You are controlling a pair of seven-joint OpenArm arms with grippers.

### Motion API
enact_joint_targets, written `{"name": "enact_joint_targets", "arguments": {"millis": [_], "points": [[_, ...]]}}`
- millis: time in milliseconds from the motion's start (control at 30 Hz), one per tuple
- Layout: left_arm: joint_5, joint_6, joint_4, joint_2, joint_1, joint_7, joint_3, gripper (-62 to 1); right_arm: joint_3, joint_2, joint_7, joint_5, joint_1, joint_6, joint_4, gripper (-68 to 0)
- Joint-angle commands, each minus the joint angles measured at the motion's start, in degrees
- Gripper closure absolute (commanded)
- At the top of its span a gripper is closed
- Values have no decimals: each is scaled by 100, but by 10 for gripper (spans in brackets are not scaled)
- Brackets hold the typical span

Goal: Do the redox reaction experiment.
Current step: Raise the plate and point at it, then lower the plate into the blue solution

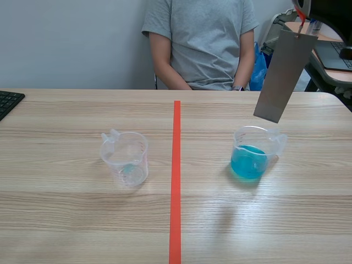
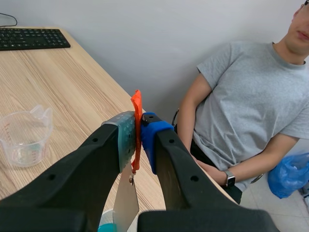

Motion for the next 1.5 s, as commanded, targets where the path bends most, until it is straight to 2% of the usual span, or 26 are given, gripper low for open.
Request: {"name": "enact_joint_targets", "arguments": {"millis": [0, 267, 333, 567, 833, 1200, 1467], "points": [[-33, -22, 59, 164, 63, -105, -42, -51, 17, 79, 42, 83, 114, 33, 42, -15], [28, 52, 63, 758, 544, -33, -138, -51, 15, 79, 42, 83, 114, 33, 35, -15], [28, 181, 63, 820, 544, 9, -138, -51, 13, 79, 42, 83, 114, 33, 31, -15], [31, 411, 74, 848, 525, 50, -138, -51, -2, 44, 44, 81, 116, 33, -127, -15], [98, 472, 72, 848, 431, 874, -138, -51, -267, -17, 129, 31, 313, 33, -601, -15], [94, 472, 72, 848, 435, 870, -138, -51, -640, -402, 343, -605, 468, 33, -1231, -15], [94, 470, 68, 846, 446, 870, -138, -51, -940, -695, 811, -1270, 656, 33, -2013, -15]]}}
